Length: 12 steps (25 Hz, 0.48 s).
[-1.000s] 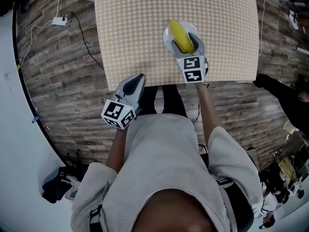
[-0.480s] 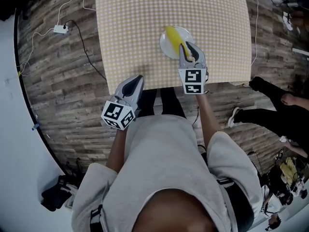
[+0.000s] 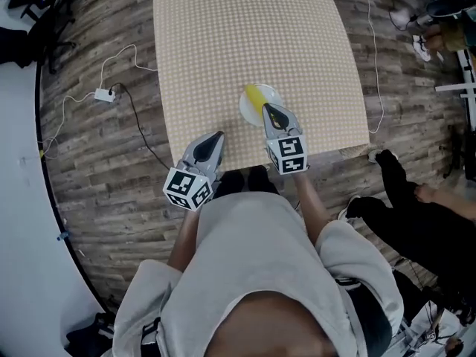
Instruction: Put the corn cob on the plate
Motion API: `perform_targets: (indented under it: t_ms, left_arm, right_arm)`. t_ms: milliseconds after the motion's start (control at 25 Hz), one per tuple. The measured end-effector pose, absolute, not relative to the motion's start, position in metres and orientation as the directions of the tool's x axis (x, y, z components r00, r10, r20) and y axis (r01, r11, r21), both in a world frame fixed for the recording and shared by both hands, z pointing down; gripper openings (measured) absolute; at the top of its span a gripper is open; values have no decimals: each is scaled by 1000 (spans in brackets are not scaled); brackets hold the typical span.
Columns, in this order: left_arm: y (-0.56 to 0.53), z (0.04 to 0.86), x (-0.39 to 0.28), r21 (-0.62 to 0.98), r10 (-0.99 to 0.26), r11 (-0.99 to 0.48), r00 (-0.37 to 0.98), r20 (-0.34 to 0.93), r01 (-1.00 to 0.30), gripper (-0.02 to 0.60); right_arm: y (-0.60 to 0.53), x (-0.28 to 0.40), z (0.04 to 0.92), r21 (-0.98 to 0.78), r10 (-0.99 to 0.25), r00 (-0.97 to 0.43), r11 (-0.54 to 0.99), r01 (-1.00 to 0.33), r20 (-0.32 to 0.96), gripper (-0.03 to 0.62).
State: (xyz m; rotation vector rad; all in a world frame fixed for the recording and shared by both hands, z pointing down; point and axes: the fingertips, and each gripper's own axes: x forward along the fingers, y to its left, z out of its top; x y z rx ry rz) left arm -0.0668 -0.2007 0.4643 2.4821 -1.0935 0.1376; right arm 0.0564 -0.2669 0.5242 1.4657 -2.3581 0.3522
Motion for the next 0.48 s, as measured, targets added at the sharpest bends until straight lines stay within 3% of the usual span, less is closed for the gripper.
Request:
perform_targets:
  t_ms: [480]
  left_arm:
    - [-223,403,-34,259,-638,-715,758,137,-649,8]
  right_arm:
    - [-260,33,432,-56,-827,-491,496,-867,275,-1]
